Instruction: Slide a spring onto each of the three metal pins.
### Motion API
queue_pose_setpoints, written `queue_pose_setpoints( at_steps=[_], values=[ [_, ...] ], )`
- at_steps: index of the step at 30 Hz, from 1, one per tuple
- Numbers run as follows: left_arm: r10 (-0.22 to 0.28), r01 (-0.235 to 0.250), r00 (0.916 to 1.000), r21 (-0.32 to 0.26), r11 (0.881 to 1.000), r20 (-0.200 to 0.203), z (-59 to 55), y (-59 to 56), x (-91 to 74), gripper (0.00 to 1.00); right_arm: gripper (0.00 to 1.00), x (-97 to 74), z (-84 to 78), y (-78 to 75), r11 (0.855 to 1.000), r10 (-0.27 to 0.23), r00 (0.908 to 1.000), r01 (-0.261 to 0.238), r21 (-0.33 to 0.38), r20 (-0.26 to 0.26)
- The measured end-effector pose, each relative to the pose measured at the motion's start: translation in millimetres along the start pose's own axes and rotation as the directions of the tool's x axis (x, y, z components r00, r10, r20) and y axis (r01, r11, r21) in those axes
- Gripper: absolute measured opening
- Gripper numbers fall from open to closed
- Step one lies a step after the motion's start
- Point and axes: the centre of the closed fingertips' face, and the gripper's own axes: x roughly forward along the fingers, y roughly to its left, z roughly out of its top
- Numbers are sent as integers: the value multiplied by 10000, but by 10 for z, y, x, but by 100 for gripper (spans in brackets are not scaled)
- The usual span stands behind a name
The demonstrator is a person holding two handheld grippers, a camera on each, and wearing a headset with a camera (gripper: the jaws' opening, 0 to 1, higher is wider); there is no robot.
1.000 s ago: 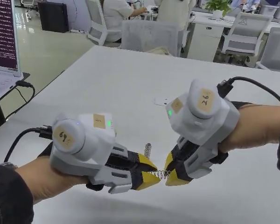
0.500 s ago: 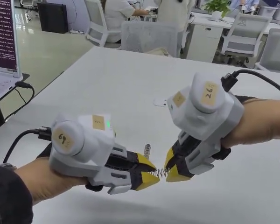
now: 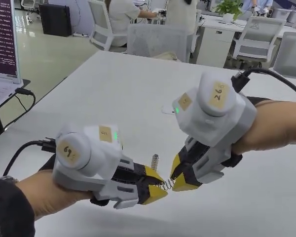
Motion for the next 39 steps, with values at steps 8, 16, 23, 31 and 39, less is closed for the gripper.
queue_pose_setpoints(
  at_steps=[8,16,23,31,39],
  values=[
    [63,-64,9999,47,10000,113,12,9,5,2,8,-35,60,-7,10000,-51,9997,51,3,235],
    [42,-44,9998,112,9999,193,17,7,-10,2,8,-27,64,-9,10000,-22,9994,19,70,336],
    [16,-17,9999,92,10000,147,-4,9,-29,1,9,-10,63,-6,9996,31,9986,-45,268,525],
    [64,-64,9998,-7,10000,205,-5,34,-59,1,9,17,3,-30,9987,-36,9984,8,514,559],
    [158,-156,9996,-98,9998,247,-1,50,-56,2,9,-5,57,-42,9991,-141,9979,116,406,627]
  ],
)
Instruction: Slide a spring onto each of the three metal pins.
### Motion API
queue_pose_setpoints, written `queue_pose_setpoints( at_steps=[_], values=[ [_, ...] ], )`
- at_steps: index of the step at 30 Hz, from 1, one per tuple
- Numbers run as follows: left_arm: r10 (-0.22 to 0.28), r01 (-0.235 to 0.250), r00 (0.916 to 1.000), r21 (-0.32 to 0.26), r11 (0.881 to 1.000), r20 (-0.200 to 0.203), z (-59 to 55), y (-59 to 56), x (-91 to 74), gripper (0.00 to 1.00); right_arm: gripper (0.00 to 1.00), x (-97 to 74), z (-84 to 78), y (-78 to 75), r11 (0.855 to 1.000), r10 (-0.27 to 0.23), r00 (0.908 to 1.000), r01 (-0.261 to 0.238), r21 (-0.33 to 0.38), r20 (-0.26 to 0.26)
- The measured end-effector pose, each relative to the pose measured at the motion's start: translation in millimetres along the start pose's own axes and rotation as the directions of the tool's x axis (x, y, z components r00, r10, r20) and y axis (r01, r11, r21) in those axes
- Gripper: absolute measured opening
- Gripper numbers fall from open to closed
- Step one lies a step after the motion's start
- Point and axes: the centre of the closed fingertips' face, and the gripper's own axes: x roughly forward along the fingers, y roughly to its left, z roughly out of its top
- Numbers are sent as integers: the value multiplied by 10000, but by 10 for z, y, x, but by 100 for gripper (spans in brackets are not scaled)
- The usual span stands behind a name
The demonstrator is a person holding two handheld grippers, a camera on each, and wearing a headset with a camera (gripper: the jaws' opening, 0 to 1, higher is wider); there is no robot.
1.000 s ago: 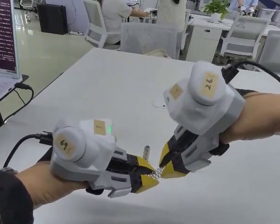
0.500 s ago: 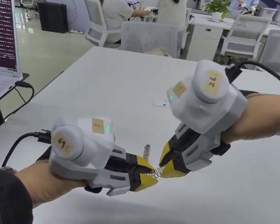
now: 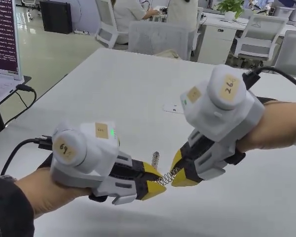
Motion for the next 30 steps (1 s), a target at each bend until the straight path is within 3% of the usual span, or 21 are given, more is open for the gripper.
queue_pose_setpoints(
  at_steps=[12,30],
  values=[
    [114,-114,9999,-115,9999,-20,-6,21,15,2,8,0,98,-12,9995,-12,10000,10,-330,-47],
    [104,-104,9999,-230,9997,-9,-7,20,73,2,8,10,95,-13,9987,92,9988,-115,-500,-473]
  ],
)
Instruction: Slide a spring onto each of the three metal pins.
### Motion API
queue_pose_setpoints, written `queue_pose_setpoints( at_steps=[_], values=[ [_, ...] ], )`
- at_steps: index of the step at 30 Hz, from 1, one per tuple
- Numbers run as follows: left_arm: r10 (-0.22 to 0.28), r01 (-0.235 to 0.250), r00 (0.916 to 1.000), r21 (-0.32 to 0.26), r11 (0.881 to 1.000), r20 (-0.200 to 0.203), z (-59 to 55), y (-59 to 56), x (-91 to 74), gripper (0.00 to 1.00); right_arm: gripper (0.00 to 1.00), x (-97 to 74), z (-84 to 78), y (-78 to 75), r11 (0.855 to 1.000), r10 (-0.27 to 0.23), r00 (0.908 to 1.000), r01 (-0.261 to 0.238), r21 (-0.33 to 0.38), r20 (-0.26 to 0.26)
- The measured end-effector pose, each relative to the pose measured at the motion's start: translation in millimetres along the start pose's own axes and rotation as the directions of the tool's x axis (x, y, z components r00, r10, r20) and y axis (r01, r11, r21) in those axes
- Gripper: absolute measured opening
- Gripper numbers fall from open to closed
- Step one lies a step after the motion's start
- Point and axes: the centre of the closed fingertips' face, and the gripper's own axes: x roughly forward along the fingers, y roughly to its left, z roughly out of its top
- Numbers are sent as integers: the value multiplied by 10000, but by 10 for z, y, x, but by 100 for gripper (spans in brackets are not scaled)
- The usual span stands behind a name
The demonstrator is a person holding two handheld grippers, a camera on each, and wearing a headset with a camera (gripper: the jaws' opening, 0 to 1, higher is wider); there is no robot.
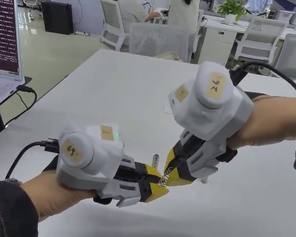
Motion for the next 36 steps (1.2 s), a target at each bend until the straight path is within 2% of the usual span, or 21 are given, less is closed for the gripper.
queue_pose_setpoints(
  at_steps=[15,22,30,36],
  values=[
    [81,-80,9999,-76,9999,127,2,6,29,3,8,1,-27,-13,9999,2,9998,0,105,-200],
    [102,-98,9999,-299,9995,117,-19,5,34,4,8,22,-37,-18,9999,24,9996,-22,101,-264],
    [154,-151,9999,-482,9987,60,-56,15,34,12,8,15,-75,-52,9997,-71,9995,77,212,-293],
    [202,-196,9998,-641,9978,83,-79,23,16,22,8,7,-83,-68,9996,-127,9996,134,250,-272]
  ],
)
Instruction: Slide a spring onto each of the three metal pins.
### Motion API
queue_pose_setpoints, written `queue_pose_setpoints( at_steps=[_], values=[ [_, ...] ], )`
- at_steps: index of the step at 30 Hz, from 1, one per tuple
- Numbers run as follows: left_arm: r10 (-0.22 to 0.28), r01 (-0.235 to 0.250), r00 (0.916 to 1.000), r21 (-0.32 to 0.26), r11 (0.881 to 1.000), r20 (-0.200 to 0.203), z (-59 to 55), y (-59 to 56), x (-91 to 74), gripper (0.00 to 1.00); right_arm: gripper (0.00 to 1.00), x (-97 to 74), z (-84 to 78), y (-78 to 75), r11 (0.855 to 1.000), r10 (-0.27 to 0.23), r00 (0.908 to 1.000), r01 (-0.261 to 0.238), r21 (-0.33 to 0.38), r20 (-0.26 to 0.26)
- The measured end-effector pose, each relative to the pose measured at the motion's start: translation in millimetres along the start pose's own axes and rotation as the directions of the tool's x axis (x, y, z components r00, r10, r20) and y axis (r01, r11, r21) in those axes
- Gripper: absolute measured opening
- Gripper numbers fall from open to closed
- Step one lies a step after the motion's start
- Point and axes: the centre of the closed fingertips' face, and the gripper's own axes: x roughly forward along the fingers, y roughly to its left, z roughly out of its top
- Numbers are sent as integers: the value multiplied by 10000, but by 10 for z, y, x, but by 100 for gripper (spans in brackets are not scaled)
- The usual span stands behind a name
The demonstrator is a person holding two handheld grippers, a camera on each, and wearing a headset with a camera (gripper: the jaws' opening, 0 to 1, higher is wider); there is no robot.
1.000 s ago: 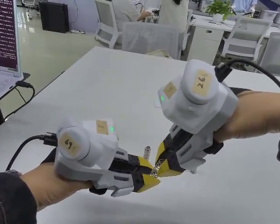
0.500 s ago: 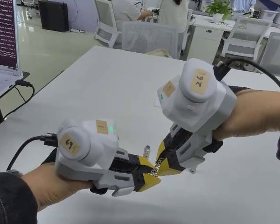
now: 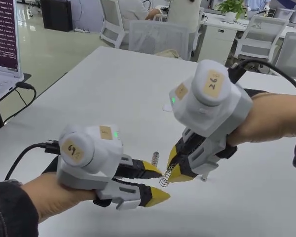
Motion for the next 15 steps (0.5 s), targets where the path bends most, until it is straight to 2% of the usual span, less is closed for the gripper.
queue_pose_setpoints(
  at_steps=[15],
  values=[
    [394,-394,9992,31,9992,6,-101,58,-72,52,8,1,-26,-26,9999,-38,10000,38,119,38]
  ],
)
